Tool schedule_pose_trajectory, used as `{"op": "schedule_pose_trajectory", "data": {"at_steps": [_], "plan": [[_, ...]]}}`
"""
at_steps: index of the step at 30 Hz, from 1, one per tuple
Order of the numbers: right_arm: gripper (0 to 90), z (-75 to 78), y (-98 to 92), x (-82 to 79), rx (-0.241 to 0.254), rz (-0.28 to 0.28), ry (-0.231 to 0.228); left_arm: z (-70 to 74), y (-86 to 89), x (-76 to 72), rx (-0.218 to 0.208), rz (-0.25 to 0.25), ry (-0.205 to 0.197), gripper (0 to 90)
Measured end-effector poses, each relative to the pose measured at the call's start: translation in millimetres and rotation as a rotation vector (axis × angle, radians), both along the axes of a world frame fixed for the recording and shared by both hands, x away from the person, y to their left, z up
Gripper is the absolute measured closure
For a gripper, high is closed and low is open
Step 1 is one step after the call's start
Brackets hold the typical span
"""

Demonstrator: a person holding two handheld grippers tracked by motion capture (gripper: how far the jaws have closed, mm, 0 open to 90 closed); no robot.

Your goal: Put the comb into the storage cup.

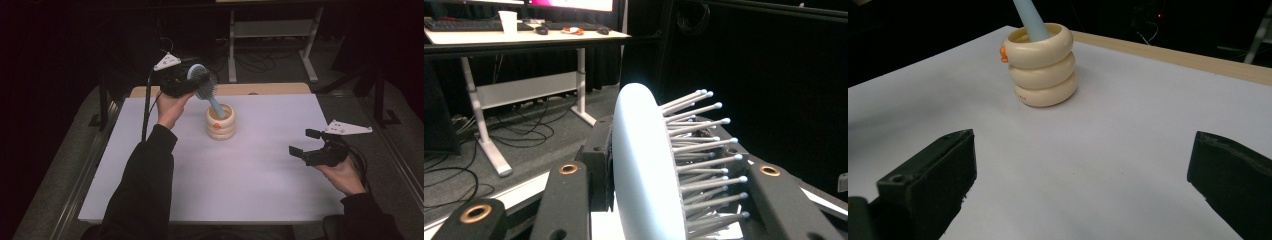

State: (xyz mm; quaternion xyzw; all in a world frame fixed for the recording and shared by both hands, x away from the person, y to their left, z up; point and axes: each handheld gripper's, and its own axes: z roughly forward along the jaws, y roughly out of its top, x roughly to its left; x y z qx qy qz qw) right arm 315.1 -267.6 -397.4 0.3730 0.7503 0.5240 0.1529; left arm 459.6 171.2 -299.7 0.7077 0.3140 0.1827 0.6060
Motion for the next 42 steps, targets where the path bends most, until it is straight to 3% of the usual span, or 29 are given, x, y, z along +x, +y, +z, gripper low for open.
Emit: {"op": "schedule_pose_trajectory", "data": {"at_steps": [30, 36, 38, 39, 42], "plan": [[0.0, -23.1, -17.0, -25.0, -0.016, -0.037, -0.015, -35.8, -6.3, 7.8, 0.019, 0.012, 0.045, 54.9], [0.0, -25.5, -15.4, -25.5, -0.024, -0.035, -0.015, -46.0, -6.0, 10.4, 0.012, 0.021, 0.067, 54.8], [0.0, -26.2, -15.2, -25.7, -0.029, -0.034, -0.014, -49.0, -5.6, 11.1, 0.003, 0.02, 0.073, 54.7], [0.0, -26.4, -15.1, -25.7, -0.029, -0.034, -0.015, -52.6, -4.5, 12.3, -0.025, 0.016, 0.091, 54.6], [0.0, -27.4, -14.6, -25.8, -0.033, -0.031, -0.012, -56.5, -3.5, 12.9, -0.022, 0.028, 0.093, 54.4]]}}
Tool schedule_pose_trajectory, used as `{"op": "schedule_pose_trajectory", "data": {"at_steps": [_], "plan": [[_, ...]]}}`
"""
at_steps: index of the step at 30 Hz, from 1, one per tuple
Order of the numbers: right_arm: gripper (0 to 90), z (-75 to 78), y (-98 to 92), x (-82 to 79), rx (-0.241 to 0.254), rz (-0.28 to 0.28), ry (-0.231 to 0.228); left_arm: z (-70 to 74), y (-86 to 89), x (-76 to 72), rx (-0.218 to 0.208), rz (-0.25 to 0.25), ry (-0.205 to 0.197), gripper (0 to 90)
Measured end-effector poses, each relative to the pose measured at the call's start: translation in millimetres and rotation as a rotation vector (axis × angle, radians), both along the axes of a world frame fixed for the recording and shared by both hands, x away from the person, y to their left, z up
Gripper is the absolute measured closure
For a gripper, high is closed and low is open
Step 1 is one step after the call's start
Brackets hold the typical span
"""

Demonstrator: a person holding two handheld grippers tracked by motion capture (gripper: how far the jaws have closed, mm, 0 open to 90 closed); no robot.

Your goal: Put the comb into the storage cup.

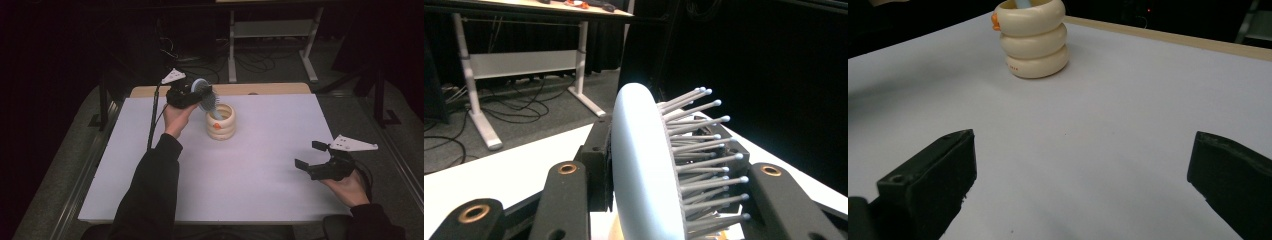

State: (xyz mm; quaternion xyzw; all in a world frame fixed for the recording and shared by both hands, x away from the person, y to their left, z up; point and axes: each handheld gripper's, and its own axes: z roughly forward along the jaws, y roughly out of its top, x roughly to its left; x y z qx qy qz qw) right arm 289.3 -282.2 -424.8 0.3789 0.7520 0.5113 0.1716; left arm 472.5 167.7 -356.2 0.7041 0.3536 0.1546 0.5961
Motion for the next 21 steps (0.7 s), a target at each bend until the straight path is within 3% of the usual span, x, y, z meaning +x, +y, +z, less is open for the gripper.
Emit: {"op": "schedule_pose_trajectory", "data": {"at_steps": [7, 13, 21], "plan": [[0.0, -0.6, 0.2, 0.0, -0.001, 0.002, 0.005, -6.0, 3.1, 2.3, -0.028, 0.0, 0.018, 54.0], [0.0, -1.1, 0.0, -0.3, -0.001, 0.001, 0.003, -6.2, 1.7, 1.5, -0.026, 0.005, 0.016, 52.1], [0.0, -1.4, -0.7, -0.7, 0.001, -0.002, 0.0, -10.6, 4.6, -2.5, -0.053, 0.022, 0.018, 37.4]]}}
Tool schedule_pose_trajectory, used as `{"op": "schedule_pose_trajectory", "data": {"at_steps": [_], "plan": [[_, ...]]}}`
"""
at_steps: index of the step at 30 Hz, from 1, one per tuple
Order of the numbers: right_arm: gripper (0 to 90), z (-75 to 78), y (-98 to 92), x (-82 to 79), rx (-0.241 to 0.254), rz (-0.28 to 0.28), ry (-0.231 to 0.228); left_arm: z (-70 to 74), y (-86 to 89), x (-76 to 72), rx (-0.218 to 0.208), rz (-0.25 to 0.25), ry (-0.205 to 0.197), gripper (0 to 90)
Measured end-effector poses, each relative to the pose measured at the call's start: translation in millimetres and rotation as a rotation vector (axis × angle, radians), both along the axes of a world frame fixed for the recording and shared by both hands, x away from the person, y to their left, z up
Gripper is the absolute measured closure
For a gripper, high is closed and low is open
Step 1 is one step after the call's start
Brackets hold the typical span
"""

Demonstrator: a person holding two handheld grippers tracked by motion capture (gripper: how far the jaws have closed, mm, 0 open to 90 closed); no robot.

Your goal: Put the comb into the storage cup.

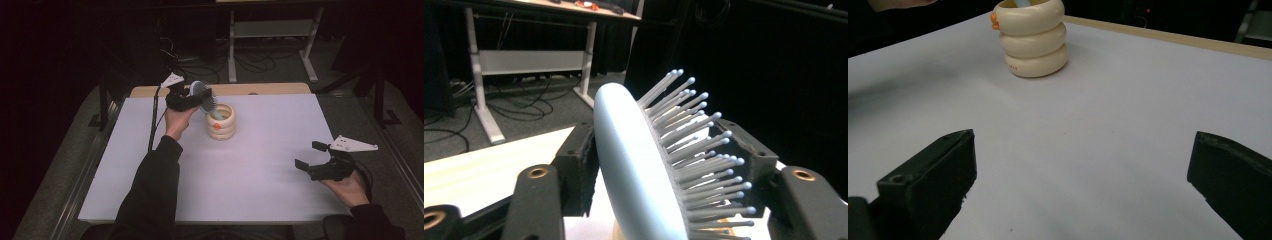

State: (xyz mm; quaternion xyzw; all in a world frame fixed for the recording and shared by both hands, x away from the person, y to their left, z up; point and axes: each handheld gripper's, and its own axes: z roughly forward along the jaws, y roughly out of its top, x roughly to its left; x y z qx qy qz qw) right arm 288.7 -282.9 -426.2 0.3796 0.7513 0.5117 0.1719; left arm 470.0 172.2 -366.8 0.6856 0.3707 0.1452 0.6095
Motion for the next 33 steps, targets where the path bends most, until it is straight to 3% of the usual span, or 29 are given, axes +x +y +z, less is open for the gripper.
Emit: {"op": "schedule_pose_trajectory", "data": {"at_steps": [3, 8, 13, 17, 28, 31, 33], "plan": [[0.0, -0.5, 0.0, 0.0, -0.001, 0.001, 0.002, 0.3, 2.7, 0.3, -0.011, -0.016, 0.014, 26.6], [0.0, -0.3, -0.1, -0.1, -0.001, -0.001, 0.0, -0.1, 9.1, 0.6, -0.026, -0.046, 0.054, 19.0], [0.0, -0.7, 0.5, 0.0, -0.007, 0.002, 0.003, 0.2, 14.0, -1.7, -0.007, -0.05, 0.043, 11.8], [0.0, -0.7, 0.5, 0.0, -0.006, 0.001, 0.003, 0.2, 15.0, -3.0, 0.037, -0.053, 0.057, 1.1], [0.0, -1.2, 0.7, 0.0, -0.013, 0.003, 0.003, -0.7, 23.3, -12.9, 0.076, -0.096, 0.011, 0.0], [0.0, -1.0, 0.5, -0.3, -0.015, 0.002, 0.0, -0.2, 25.7, -19.1, 0.037, -0.124, 0.002, 0.0], [0.0, -1.0, 0.4, -0.6, -0.017, -0.001, -0.001, 1.1, 25.9, -23.7, 0.064, -0.126, -0.017, 0.0]]}}
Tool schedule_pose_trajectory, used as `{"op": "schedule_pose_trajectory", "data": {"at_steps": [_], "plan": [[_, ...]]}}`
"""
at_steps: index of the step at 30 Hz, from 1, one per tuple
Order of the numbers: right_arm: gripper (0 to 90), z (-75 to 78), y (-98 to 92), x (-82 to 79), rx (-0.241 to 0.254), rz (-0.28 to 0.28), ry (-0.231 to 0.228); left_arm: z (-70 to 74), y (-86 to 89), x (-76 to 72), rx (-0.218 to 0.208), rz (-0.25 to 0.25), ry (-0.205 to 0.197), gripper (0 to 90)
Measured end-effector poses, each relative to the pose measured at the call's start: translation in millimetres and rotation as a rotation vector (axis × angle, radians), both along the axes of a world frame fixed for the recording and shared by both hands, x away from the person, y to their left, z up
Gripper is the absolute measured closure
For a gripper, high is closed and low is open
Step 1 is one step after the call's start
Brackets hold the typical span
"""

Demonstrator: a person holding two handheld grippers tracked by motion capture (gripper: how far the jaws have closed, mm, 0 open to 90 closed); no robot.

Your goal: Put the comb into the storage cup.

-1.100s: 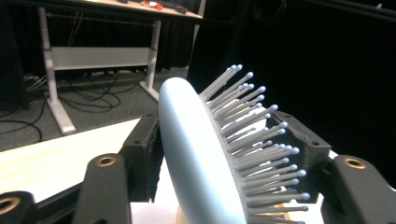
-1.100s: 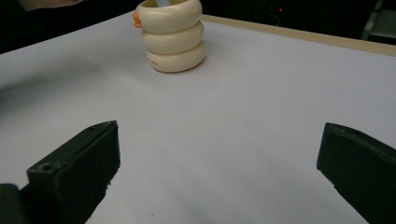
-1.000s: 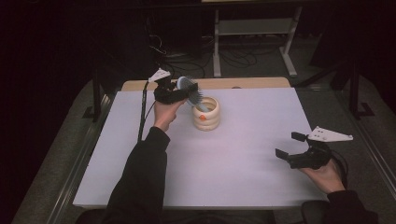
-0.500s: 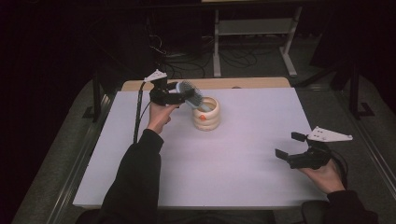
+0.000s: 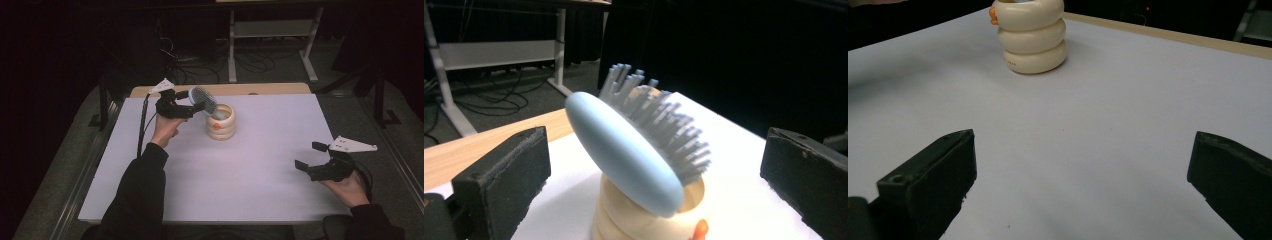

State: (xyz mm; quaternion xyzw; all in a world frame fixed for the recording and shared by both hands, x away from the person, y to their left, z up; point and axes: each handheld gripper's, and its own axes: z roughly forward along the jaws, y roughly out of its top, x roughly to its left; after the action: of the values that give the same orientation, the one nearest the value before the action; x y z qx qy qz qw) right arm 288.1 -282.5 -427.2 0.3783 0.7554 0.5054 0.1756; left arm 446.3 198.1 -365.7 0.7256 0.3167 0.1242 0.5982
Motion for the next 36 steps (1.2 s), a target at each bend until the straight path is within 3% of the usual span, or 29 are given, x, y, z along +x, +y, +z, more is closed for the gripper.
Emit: {"op": "schedule_pose_trajectory", "data": {"at_steps": [3, 7, 15, 36], "plan": [[0.0, 0.7, 0.2, -0.9, -0.001, -0.001, -0.007, 2.3, 1.2, -6.9, 0.03, -0.003, -0.023, 0.0], [0.0, 0.8, 0.4, -1.3, -0.002, 0.0, -0.009, 5.3, 6.7, -15.1, 0.036, -0.001, -0.047, 0.0], [0.0, 1.0, 1.3, -2.1, -0.009, 0.0, -0.01, 5.8, 24.7, -25.7, 0.065, 0.02, -0.065, 0.0], [0.0, -0.2, 2.2, -3.2, -0.025, 0.003, -0.006, 1.4, 61.5, -44.6, 0.089, 0.041, -0.062, 0.0]]}}
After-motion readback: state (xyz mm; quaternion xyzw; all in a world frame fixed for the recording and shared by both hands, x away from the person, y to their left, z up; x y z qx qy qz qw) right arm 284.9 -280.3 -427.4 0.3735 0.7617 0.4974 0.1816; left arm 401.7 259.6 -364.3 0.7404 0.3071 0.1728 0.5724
